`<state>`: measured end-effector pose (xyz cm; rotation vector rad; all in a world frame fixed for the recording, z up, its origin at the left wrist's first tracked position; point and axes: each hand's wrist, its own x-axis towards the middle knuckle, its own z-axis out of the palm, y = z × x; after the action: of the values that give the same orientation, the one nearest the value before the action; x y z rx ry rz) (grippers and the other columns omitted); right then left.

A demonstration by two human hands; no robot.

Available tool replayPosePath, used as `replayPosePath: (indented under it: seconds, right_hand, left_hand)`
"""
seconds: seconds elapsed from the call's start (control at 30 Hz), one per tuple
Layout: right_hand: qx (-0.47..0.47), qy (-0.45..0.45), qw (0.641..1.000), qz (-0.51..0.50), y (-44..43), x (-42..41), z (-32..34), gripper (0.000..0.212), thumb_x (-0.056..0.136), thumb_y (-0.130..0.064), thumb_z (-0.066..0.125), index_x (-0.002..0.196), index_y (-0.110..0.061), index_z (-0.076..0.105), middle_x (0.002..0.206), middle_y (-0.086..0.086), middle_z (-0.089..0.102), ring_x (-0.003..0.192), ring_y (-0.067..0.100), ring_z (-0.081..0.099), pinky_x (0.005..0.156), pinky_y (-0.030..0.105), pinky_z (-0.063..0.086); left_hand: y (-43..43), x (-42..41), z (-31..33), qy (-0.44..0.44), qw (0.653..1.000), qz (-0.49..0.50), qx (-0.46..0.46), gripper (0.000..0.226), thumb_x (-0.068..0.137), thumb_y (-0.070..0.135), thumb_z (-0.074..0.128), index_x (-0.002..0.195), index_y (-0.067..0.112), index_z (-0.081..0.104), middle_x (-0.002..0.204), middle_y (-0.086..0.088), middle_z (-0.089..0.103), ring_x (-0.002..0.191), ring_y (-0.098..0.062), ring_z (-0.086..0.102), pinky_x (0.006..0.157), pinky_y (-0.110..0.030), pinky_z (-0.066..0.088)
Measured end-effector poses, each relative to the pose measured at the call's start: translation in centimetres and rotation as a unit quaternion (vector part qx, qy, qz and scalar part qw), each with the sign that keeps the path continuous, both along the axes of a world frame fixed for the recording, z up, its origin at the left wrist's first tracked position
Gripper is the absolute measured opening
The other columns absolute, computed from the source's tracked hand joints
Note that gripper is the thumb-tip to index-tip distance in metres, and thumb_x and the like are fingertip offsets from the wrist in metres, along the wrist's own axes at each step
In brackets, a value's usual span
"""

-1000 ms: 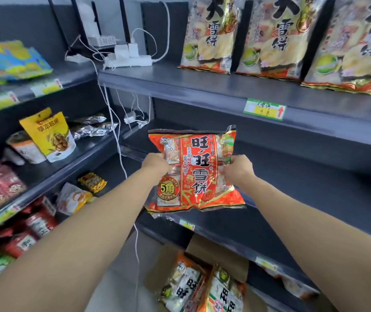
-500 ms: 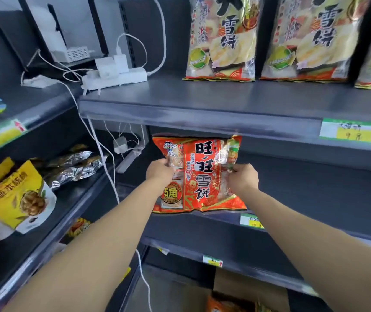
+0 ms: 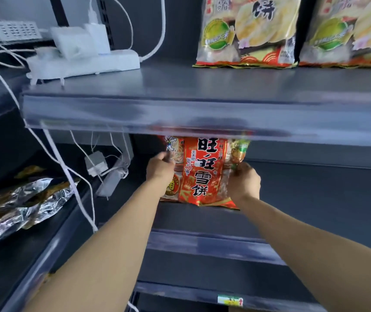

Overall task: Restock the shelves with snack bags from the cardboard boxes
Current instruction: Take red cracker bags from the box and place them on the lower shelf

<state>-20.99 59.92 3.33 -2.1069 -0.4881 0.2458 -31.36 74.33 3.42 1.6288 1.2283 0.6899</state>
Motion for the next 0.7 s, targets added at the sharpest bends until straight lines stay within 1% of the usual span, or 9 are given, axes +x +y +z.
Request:
replayPosePath:
  seconds: [0.1, 0.2, 0.3, 0.4, 0.47, 0.53, 0.57, 0.63, 0.7]
  right_hand:
    - [0.011, -0.011, 1.0, -0.018, 1.4, 0.4, -1.0, 0.013, 0.091, -0.006, 0.042, 0.087, -0.013, 0.052, 0.072, 0.002, 0.052, 0.066, 0.023, 0.049, 0.064, 0.029, 0.036]
    - [0.034, -0.022, 0.999, -0.029, 3.2, 0.7, -1.9, 0.01, 0.094, -0.011, 0.046, 0.086, -0.013, 0.05, 0.078, 0.005, 0.054, 0.071, 0.025, 0.048, 0.065, 0.027, 0.035]
    - [0.062, -0.019, 0.998, -0.023, 5.5, 1.0, -2.1, 0.01, 0.097, -0.016, 0.047, 0.087, -0.018, 0.049, 0.08, 0.002, 0.053, 0.074, 0.022, 0.048, 0.065, 0.026, 0.033]
    - [0.066, -0.027, 0.997, -0.01, 7.1, 1.3, -2.2, 0.012, 0.098, -0.018, 0.047, 0.086, -0.018, 0.051, 0.078, 0.001, 0.053, 0.074, 0.021, 0.048, 0.064, 0.025, 0.033]
    - [0.063, -0.027, 0.998, -0.017, 7.8, 1.5, -2.4, 0.016, 0.098, -0.018, 0.046, 0.085, -0.014, 0.054, 0.077, 0.003, 0.053, 0.073, 0.023, 0.048, 0.063, 0.025, 0.031]
    - [0.073, -0.02, 0.997, -0.024, 8.6, 1.7, -2.8, 0.019, 0.098, -0.019, 0.046, 0.093, -0.011, 0.062, 0.086, 0.006, 0.058, 0.076, 0.024, 0.052, 0.064, 0.026, 0.036]
    - [0.085, -0.016, 0.996, -0.028, 9.0, 1.8, -3.0, 0.021, 0.098, -0.021, 0.046, 0.1, -0.012, 0.065, 0.095, 0.008, 0.062, 0.081, 0.026, 0.056, 0.067, 0.028, 0.042]
    - [0.102, -0.014, 0.994, -0.032, 9.5, 2.0, -3.5, 0.024, 0.099, -0.026, 0.045, 0.106, -0.015, 0.065, 0.11, 0.009, 0.063, 0.091, 0.027, 0.061, 0.077, 0.032, 0.049]
    - [0.096, -0.018, 0.995, -0.029, 9.6, 2.0, -3.6, 0.025, 0.099, -0.027, 0.042, 0.102, -0.014, 0.064, 0.113, 0.01, 0.061, 0.09, 0.025, 0.058, 0.075, 0.027, 0.042]
  left_hand:
    - [1.5, 0.7, -0.9, -0.011, 1.0, -0.012, -0.001, 0.031, 0.095, 0.015, 0.053, 0.124, 0.023, 0.06, 0.113, -0.006, 0.067, 0.055, -0.008, 0.048, 0.043, -0.019, 0.035]
    - [3.1, 1.3, -1.3, -0.025, 0.999, -0.02, 0.014, 0.031, 0.095, 0.014, 0.054, 0.124, 0.022, 0.06, 0.113, -0.008, 0.067, 0.059, -0.01, 0.052, 0.049, -0.022, 0.04]
    - [5.0, 1.8, -1.0, -0.039, 0.998, -0.008, 0.041, 0.027, 0.095, 0.011, 0.052, 0.119, 0.016, 0.062, 0.112, -0.008, 0.067, 0.067, -0.011, 0.054, 0.055, -0.021, 0.043]
    - [6.1, 1.8, -1.4, -0.042, 0.998, -0.008, 0.045, 0.029, 0.095, 0.01, 0.051, 0.123, 0.016, 0.059, 0.108, -0.003, 0.064, 0.063, -0.003, 0.049, 0.046, -0.013, 0.039]
    - [6.3, 1.8, -1.8, -0.051, 0.998, -0.014, 0.04, 0.033, 0.096, 0.01, 0.051, 0.127, 0.02, 0.057, 0.104, 0.002, 0.062, 0.064, -0.001, 0.05, 0.046, -0.011, 0.039]
    - [6.5, 1.8, -1.8, -0.06, 0.997, -0.013, 0.044, 0.034, 0.096, 0.01, 0.052, 0.128, 0.019, 0.057, 0.107, 0.001, 0.064, 0.07, -0.006, 0.055, 0.052, -0.012, 0.04]
    - [6.7, 1.9, -1.8, -0.066, 0.997, -0.013, 0.046, 0.033, 0.096, 0.009, 0.052, 0.128, 0.018, 0.057, 0.106, 0.0, 0.064, 0.07, -0.006, 0.055, 0.054, -0.013, 0.04]
    - [6.9, 1.9, -1.8, -0.075, 0.996, -0.021, 0.046, 0.035, 0.096, 0.007, 0.052, 0.129, 0.018, 0.056, 0.095, 0.004, 0.061, 0.069, -0.003, 0.053, 0.055, -0.012, 0.039]
    - [7.0, 1.8, -1.9, -0.076, 0.995, -0.045, 0.043, 0.039, 0.095, 0.004, 0.051, 0.132, 0.018, 0.052, 0.083, 0.008, 0.057, 0.074, -0.005, 0.053, 0.059, -0.015, 0.039]
